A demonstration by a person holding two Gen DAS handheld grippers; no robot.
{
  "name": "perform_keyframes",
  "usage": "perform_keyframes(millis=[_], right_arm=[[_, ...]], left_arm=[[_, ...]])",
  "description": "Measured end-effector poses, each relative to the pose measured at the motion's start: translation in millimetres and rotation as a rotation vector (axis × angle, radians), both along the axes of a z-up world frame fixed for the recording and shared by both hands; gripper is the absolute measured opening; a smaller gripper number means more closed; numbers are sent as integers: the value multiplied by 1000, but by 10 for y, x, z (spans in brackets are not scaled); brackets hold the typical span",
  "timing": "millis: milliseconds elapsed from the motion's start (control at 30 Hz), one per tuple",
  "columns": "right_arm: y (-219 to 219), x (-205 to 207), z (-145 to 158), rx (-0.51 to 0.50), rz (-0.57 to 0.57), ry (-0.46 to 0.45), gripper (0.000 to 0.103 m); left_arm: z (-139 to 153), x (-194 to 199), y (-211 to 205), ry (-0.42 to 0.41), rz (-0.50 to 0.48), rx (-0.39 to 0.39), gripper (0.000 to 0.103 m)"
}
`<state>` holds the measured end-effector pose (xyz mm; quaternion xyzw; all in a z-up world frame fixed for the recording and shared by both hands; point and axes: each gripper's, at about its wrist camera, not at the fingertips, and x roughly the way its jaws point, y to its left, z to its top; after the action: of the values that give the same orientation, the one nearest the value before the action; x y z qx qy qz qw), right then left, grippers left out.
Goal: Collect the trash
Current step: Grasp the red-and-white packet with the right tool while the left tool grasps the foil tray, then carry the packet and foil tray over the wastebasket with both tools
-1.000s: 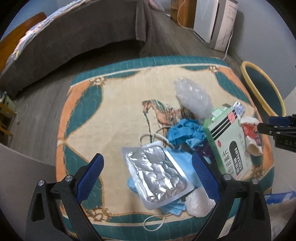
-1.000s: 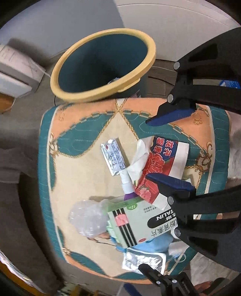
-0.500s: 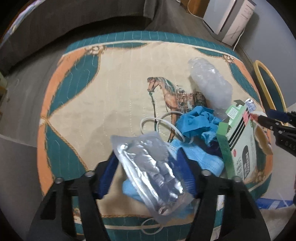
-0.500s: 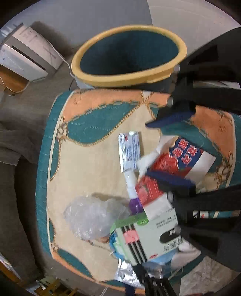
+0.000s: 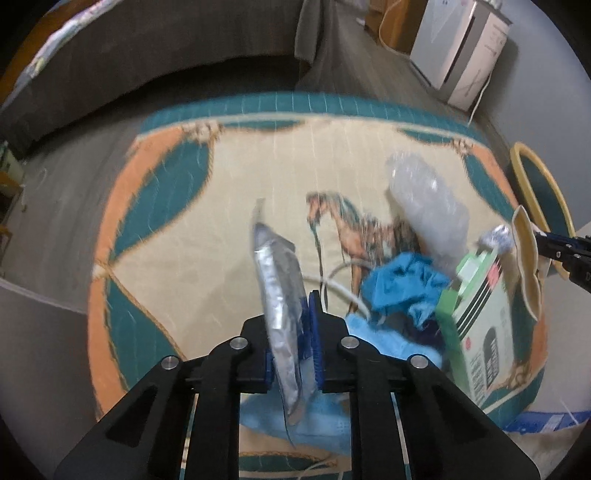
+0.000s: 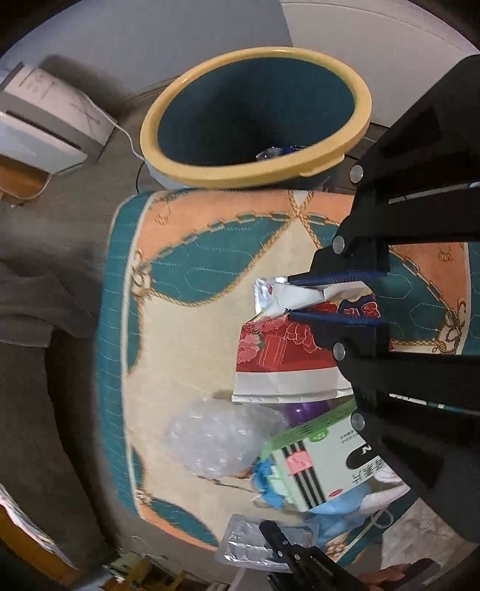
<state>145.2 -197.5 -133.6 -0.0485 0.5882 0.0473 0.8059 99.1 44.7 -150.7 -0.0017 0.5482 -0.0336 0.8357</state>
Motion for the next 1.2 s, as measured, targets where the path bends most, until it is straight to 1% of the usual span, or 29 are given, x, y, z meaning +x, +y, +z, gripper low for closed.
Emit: perform_keyframes(millis=[100, 133, 200, 333, 433, 533, 733, 833, 1000, 1133, 1200], right_arm=[[-61, 30, 92, 28, -28, -20, 13], [-84, 31, 130, 32, -36, -29, 13], [-104, 22, 191, 37, -43, -47, 13], [-164, 29, 343, 63, -72, -85, 13], [-250, 20, 482, 84, -98, -116, 13], [-333, 28, 610, 115, -123, -146, 13], [-496, 45, 786, 126, -159, -193, 13], [-600, 46, 809, 143, -184, -199, 13], [-729, 26, 879, 124, -201, -226, 13], [-947, 2, 970, 165, -240, -252, 13], [-1060, -17, 1001, 167, -259, -262, 13]], left_arm=[[179, -30, -39, -64, 2, 9, 16], [281, -39, -38, -111, -3, 4, 16], [449, -44, -75, -177, -4, -9, 16], [711, -37, -114, -267, -11, -20, 16], [868, -41, -147, -307, -21, -44, 16], [984, -57, -193, -340, -42, -26, 16], [1077, -69, -364, -372, -85, -22, 16], [1079, -83, -407, -369, -103, -22, 16], [1038, -82, -540, -357, -132, -18, 16], [997, -100, -696, -350, -165, -8, 16], [991, -99, -752, -349, -179, -3, 16]])
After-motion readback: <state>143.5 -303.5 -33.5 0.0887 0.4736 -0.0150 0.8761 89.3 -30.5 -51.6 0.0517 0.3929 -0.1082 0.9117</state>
